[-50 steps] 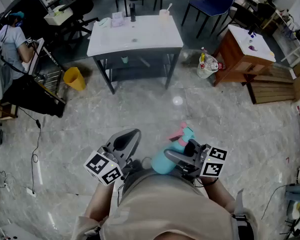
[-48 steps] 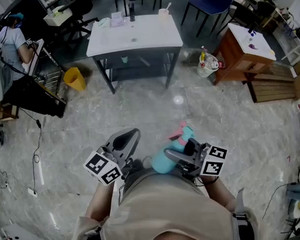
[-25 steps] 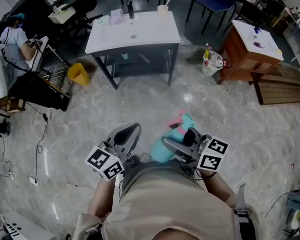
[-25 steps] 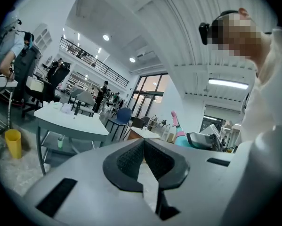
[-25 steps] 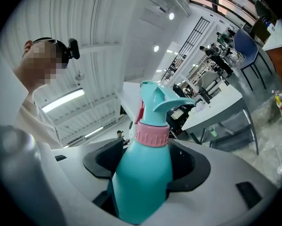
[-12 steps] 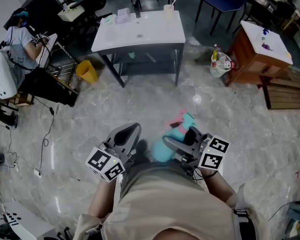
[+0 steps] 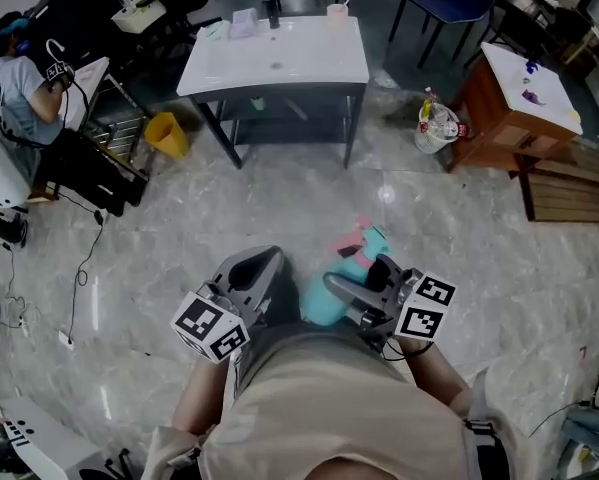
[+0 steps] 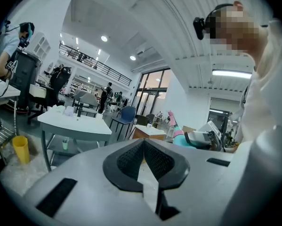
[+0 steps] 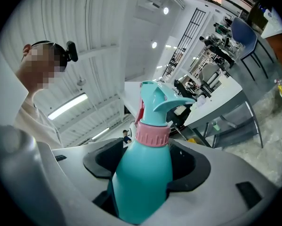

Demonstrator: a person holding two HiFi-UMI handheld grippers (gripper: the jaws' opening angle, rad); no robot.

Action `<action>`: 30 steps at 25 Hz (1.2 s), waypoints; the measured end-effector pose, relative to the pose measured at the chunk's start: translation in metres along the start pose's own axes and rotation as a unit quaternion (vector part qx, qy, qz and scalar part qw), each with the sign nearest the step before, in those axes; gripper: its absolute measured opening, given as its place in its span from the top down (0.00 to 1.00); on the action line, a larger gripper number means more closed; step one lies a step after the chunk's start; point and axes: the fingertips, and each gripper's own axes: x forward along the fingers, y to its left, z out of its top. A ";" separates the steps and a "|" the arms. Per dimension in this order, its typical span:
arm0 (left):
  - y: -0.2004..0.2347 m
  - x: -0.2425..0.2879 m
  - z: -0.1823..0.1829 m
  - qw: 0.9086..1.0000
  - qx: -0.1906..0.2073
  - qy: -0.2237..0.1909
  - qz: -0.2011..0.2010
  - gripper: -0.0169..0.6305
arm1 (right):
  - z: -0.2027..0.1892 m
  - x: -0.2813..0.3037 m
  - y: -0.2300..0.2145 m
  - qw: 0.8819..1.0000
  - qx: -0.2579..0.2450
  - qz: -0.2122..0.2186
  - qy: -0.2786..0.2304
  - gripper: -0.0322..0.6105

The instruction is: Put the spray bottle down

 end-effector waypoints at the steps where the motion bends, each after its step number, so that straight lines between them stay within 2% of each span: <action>1: 0.001 0.002 0.000 1.000 0.000 0.000 -0.002 0.96 | 0.000 0.001 -0.002 1.000 0.002 0.000 0.000 0.53; 14: 0.028 0.024 0.003 0.999 -0.007 0.005 -0.037 0.96 | 0.008 0.010 -0.023 0.999 0.004 -0.040 -0.009 0.53; 23: 0.071 0.037 0.013 0.999 -0.026 0.001 -0.036 0.96 | 0.019 0.046 -0.043 0.999 0.005 -0.052 0.007 0.53; 30: 0.116 0.052 0.029 0.998 -0.040 -0.015 -0.041 0.96 | 0.041 0.083 -0.064 0.998 -0.005 -0.065 0.019 0.53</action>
